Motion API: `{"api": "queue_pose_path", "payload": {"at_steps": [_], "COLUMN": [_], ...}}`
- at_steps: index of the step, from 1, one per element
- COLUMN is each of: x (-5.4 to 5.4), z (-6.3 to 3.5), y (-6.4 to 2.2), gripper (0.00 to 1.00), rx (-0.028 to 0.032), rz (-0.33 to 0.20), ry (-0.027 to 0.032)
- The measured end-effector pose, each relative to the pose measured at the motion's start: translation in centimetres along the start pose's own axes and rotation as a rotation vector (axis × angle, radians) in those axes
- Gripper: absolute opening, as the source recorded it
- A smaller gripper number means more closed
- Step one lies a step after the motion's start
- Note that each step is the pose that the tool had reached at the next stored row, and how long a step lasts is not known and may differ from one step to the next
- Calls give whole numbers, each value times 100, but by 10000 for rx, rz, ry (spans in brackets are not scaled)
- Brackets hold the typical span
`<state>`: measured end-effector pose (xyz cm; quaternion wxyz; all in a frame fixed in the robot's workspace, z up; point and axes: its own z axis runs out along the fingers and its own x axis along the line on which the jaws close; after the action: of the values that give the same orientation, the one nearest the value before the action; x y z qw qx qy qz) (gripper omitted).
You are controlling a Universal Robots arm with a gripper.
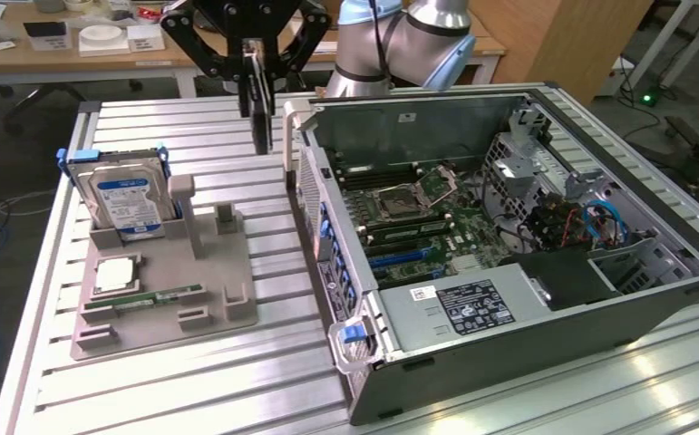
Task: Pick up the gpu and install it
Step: 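Pick up the gpu and move the gpu toward the slot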
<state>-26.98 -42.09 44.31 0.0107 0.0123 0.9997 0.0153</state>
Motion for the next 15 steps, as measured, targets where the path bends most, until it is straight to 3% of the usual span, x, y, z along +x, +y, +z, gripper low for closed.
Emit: {"api": "queue_pose_path", "payload": {"at_steps": [15], "x": [-126], "z": [3], "y": [3], "gripper": [28], "rx": [0], "rz": [1], "ry": [0]}}
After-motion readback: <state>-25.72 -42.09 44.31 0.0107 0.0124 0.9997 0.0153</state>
